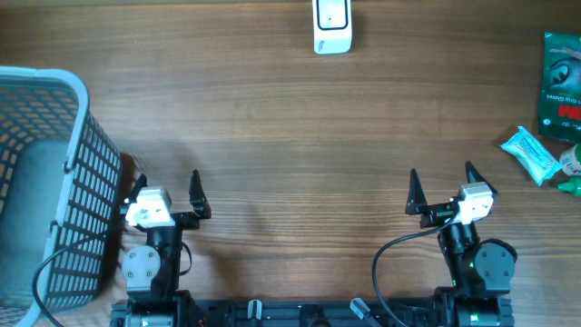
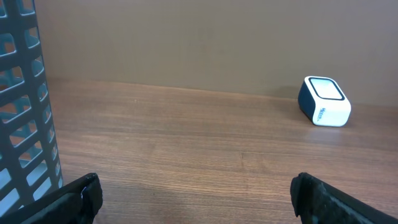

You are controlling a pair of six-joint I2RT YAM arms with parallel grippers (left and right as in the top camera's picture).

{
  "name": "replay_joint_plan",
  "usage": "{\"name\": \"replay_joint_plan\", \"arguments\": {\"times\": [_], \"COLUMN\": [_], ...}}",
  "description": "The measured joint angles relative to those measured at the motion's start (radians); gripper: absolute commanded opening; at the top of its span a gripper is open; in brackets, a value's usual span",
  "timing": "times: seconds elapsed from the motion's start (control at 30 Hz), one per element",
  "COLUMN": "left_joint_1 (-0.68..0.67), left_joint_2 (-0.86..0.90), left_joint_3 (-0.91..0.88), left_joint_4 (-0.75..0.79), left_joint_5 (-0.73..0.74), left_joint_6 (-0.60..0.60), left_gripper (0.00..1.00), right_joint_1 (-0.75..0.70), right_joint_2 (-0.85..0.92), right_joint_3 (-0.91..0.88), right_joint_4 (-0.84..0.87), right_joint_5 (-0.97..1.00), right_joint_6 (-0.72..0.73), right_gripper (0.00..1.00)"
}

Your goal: Scan the item barcode

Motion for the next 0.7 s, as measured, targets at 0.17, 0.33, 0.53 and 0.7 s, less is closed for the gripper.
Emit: {"name": "replay_joint_plan", "arguments": {"times": [0.17,0.33,0.53,0.7], "left_joint_1": [0.0,0.0,0.0,0.0], "left_joint_2": [0.0,0.0,0.0,0.0], "left_joint_3": [0.0,0.0,0.0,0.0], "left_joint_4": [0.0,0.0,0.0,0.0], "left_joint_5": [0.0,0.0,0.0,0.0], "left_joint_6": [0.0,0.0,0.0,0.0], "left_gripper": [1.0,1.0,1.0,1.0], "right_joint_1": [0.0,0.0,0.0,0.0], "right_joint_2": [0.0,0.0,0.0,0.0], "right_joint_3": [0.0,0.0,0.0,0.0], "right_joint_4": [0.0,0.0,0.0,0.0], "right_joint_5": [0.0,0.0,0.0,0.0], "right_joint_6": [0.0,0.0,0.0,0.003], "right_gripper": [1.0,1.0,1.0,1.0]}}
